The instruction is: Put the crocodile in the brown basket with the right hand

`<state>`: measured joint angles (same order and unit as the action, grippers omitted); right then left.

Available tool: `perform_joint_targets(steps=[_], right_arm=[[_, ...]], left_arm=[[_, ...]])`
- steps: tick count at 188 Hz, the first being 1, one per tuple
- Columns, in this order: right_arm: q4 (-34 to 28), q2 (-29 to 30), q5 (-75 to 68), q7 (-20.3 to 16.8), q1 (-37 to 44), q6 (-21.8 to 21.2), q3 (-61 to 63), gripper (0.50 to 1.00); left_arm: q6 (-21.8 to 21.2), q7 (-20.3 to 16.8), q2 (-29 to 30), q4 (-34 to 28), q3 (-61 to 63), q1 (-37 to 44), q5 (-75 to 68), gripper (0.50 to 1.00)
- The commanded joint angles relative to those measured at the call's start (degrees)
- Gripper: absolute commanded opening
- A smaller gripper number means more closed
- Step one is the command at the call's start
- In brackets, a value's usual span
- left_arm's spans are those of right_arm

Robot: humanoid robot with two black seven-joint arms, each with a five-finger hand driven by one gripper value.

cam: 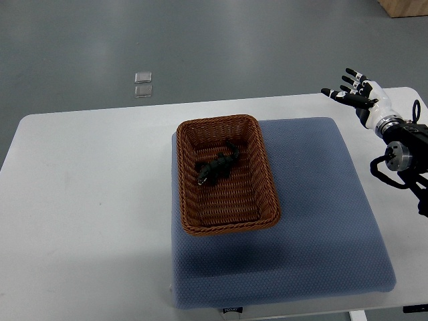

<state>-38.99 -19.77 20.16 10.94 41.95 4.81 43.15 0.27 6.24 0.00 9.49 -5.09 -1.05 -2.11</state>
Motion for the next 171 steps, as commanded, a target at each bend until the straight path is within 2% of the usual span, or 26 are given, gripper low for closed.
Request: perform_joint_targets(steps=[1, 115, 171], right_arm=[[-0.2, 0.78, 1.64, -1.01, -0.55, -0.06, 2.9, 0.924], [-0.55, 7.11, 5.86, -0.22, -7.06, 0.11, 20.48, 0.93], [-0.91, 7.38, 5.94, -0.48, -6.97, -0.59, 21.36, 0.93]], left_arm=[[-0.01, 0.0, 0.0, 0.0, 0.0, 0.0, 0.0, 1.0], [-0.01, 0.0, 0.0, 0.0, 0.0, 0.0, 0.0, 1.0], [-0.01, 0.0, 0.0, 0.0, 0.0, 0.0, 0.0, 1.0]])
